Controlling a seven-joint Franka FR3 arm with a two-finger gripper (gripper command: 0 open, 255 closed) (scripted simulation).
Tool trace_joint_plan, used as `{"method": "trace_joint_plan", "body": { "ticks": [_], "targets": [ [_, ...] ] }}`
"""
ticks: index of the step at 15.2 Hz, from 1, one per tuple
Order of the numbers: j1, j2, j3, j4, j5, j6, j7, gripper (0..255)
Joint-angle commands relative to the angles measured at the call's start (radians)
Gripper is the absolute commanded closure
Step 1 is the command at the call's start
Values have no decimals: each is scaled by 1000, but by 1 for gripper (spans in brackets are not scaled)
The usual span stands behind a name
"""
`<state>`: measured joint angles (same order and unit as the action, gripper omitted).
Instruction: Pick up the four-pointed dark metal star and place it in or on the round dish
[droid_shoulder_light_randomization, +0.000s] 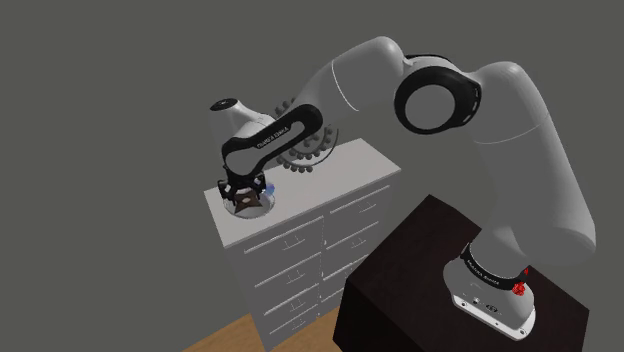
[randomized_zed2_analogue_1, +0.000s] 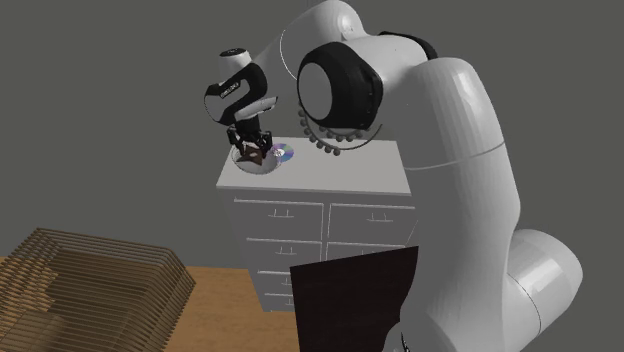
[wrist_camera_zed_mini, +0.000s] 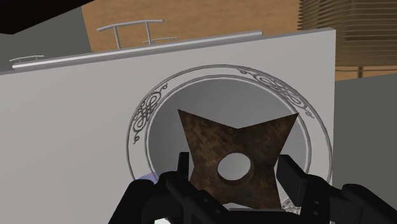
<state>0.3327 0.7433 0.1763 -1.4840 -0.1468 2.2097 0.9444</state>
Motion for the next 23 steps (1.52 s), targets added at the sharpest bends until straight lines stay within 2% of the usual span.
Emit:
{"method": "trace_joint_plan", "body": {
  "ticks": [1,7,8,13,17,23],
  "targets": [
    [0,4,-1,-1,-1,5,0,255],
    [0,4,-1,-1,-1,5,0,255],
    [0,4,-1,-1,-1,5,0,0],
    [0,4,-1,-1,-1,5,0,0],
    [-5,-66,9,16,12,-81,-7,0],
    [-5,-66,9,16,12,-81,-7,0]
  ]
}}
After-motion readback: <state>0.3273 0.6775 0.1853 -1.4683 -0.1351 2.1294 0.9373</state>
